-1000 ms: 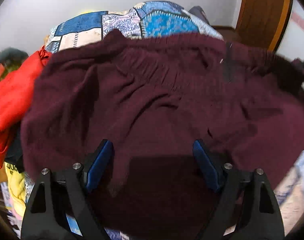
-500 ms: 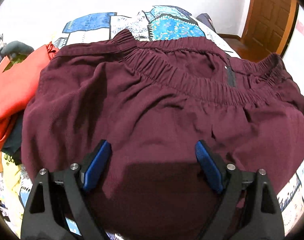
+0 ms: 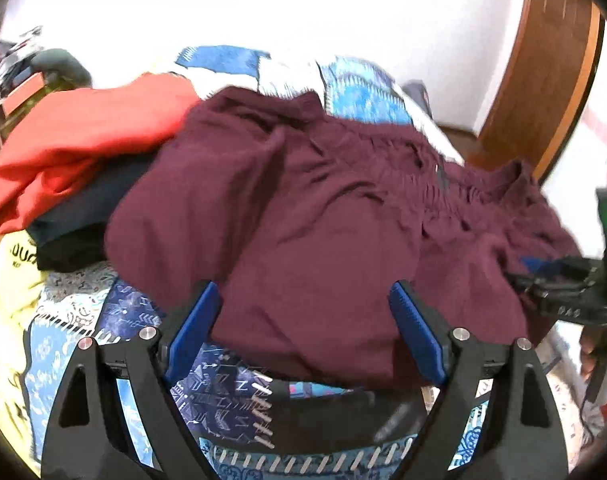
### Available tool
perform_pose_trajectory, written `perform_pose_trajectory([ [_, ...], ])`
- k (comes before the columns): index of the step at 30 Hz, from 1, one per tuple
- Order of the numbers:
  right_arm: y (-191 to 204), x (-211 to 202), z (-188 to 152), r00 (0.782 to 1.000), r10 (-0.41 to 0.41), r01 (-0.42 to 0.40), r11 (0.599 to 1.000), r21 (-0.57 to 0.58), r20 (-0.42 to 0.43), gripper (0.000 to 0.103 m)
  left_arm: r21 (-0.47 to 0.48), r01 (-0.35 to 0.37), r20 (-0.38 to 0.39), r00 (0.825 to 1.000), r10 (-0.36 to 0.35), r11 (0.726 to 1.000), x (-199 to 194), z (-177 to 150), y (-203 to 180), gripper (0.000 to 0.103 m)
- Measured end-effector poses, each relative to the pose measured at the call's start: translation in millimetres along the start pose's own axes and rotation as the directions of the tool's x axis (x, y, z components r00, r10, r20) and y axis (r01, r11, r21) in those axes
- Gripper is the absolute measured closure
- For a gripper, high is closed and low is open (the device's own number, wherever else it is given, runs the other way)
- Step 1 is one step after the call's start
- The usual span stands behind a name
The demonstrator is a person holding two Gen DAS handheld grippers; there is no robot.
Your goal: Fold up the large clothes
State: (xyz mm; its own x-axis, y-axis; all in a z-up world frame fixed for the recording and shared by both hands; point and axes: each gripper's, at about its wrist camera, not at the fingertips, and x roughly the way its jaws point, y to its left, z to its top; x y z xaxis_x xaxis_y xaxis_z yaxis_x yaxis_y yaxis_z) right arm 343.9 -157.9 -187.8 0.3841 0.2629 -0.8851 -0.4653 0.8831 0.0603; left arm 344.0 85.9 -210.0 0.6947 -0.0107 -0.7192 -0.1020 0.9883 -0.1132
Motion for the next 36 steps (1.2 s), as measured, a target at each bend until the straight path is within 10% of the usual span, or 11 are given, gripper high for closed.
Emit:
perform_pose_trajectory([
  [11, 8, -22, -3, 0.999, -0.042, 0.042, 0.999, 0.0, 0.026, 0.048, -0.253, 0.002, 0.008, 1.0, 0.0, 0.967, -13, -14, 53, 0.015],
  [23, 19, -17, -7, 0.999, -0.007, 0.006, 1.0, 0.008, 0.044, 0.048, -0.593, 0.257, -0.049, 0.934, -0.353, 0.763, 67, -18, 87, 0.015],
  [29, 14, -10, -10, 0.999, 0.023, -0.024, 0.999, 0.041, 0.034, 0.048, -0.566, 0.223, -0.014, 0.96, -0.28, 0.794, 93, 8, 86, 0.012],
  [33, 10, -6, -10, 0.999, 0.038, -0.04, 0.997, 0.071, 0.027, 0.048, -0.633, 0.217, 0.021, 0.964, -0.264, 0.743, 101, 11, 90, 0.011],
  [36, 9, -7, -10, 0.999, 0.04, -0.042, 0.995, 0.086, 0.024, 0.048, -0.697, 0.159, 0.019, 0.979, -0.204, 0.699, 94, 8, 93, 0.037],
])
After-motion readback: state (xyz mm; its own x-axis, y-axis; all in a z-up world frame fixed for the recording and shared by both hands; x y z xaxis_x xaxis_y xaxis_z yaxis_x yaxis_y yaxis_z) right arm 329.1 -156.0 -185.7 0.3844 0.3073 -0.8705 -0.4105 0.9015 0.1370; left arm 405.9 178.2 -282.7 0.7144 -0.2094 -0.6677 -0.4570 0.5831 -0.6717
